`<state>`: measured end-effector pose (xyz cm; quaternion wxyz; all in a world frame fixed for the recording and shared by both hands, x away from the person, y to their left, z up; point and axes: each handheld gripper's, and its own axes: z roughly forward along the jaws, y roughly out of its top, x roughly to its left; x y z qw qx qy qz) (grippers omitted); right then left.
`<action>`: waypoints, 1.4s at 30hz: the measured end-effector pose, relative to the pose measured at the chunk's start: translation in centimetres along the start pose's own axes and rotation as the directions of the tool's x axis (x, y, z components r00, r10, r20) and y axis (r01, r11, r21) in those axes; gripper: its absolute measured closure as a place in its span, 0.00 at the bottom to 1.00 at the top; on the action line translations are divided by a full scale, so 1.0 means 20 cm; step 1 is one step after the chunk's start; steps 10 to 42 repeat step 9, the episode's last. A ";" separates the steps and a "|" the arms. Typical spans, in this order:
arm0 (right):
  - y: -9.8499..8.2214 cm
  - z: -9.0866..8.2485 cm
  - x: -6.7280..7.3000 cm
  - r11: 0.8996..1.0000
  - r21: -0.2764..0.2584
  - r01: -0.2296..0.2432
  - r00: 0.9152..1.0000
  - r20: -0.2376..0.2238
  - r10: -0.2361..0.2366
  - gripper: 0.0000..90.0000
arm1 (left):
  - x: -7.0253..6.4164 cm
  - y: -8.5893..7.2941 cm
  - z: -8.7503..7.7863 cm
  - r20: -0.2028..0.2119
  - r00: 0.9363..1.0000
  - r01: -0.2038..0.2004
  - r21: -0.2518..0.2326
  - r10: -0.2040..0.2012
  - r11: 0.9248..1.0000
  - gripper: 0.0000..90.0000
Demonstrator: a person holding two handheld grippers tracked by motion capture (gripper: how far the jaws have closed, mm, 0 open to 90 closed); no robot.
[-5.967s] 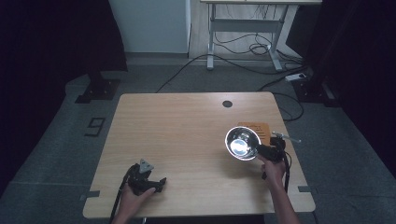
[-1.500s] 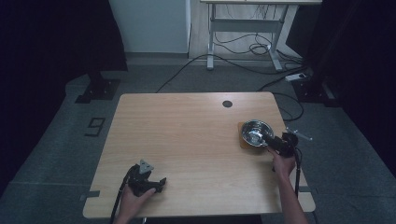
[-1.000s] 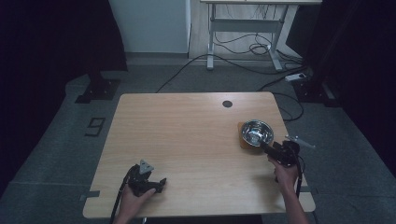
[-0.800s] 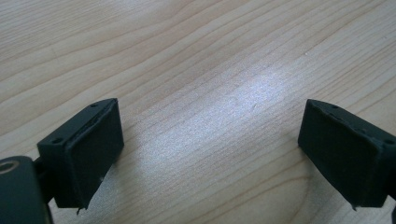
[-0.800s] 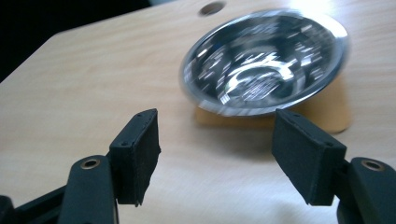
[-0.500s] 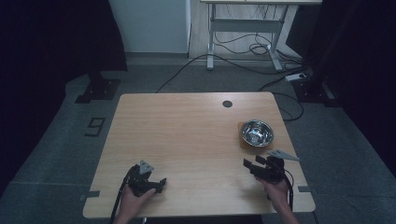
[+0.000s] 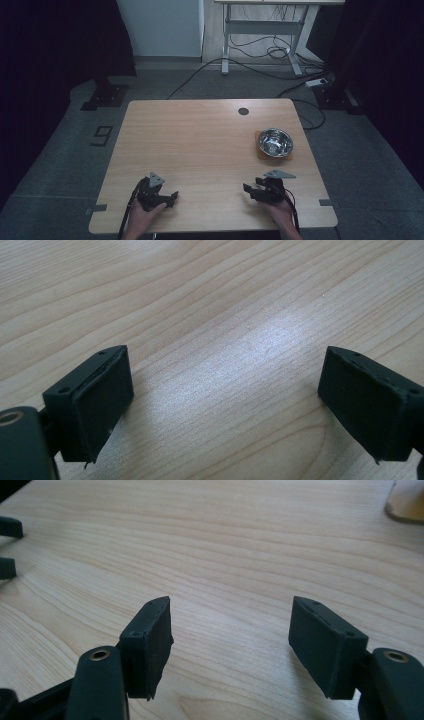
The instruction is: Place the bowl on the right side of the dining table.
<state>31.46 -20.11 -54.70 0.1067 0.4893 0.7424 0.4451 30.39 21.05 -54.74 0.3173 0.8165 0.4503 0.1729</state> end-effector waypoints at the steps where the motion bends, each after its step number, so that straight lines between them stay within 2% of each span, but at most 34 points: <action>1: 0.00 0.01 0.00 1.000 0.001 0.001 1.000 0.001 -0.001 0.37 | 0.00 0.00 0.00 0.000 1.000 0.000 0.000 0.000 1.000 0.08; 8: -0.01 0.01 -0.02 1.000 0.010 -0.021 1.000 -0.003 0.021 0.36 | 0.00 0.00 0.00 0.001 1.000 0.000 0.000 0.000 1.000 0.08; 42: -0.01 0.01 -0.02 1.000 0.011 -0.020 1.000 -0.006 0.020 0.36 | 0.00 0.00 0.00 0.001 1.000 0.000 0.001 0.000 1.000 0.08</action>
